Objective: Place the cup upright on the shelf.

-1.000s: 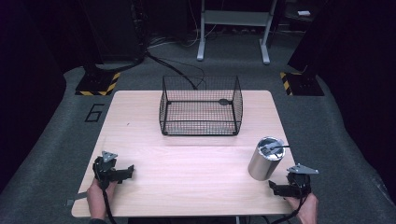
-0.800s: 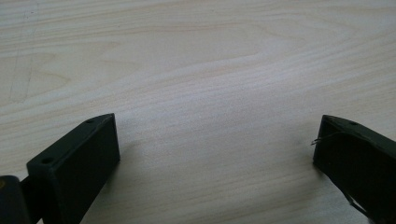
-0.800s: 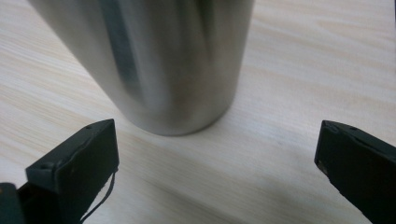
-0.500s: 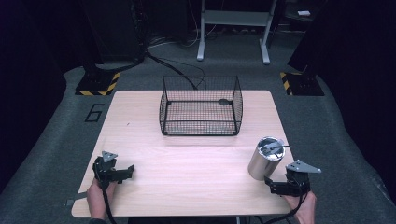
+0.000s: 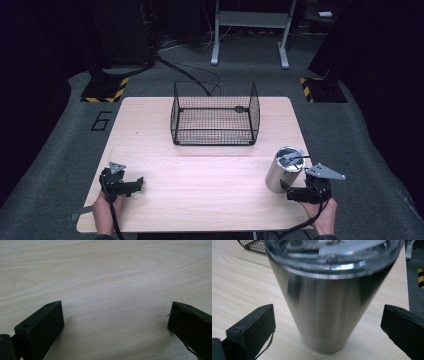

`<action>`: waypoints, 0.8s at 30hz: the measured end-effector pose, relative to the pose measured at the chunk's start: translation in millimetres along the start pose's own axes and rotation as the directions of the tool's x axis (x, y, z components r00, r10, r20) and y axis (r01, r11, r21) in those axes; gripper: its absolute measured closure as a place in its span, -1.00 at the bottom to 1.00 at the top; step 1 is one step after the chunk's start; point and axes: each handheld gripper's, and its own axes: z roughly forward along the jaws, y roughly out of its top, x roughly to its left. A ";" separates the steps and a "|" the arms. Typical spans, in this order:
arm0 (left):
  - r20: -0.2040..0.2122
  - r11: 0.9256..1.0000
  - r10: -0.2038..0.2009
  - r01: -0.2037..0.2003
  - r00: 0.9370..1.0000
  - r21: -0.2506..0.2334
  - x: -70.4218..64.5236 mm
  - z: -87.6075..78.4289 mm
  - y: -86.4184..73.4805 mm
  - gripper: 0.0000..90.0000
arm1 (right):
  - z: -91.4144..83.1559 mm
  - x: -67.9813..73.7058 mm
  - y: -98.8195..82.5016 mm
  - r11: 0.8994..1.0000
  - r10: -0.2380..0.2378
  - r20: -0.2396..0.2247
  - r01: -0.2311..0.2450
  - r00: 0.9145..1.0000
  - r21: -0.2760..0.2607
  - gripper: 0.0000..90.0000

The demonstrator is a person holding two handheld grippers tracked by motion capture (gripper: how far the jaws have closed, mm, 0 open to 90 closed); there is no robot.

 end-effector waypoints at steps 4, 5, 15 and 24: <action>0.000 1.000 -0.001 0.001 1.000 0.000 0.0 0.0 0.0 -0.99 | 2.3 4.7 9.3 1.000 -0.012 0.004 0.012 1.000 -0.023 -1.00; 0.000 1.000 -0.001 0.001 1.000 0.000 0.0 0.0 0.0 -0.99 | 2.3 4.7 9.3 1.000 -0.012 0.004 0.012 1.000 -0.023 -1.00; 0.000 1.000 0.000 0.000 1.000 -0.001 0.0 0.0 -0.1 -0.99 | 11.8 4.5 17.9 0.999 0.003 0.030 -0.001 1.000 -0.050 -1.00; 0.000 1.000 0.000 0.000 1.000 -0.002 0.0 0.0 -0.2 -0.99 | 24.3 4.1 24.8 0.997 0.021 0.035 -0.019 0.999 -0.070 -1.00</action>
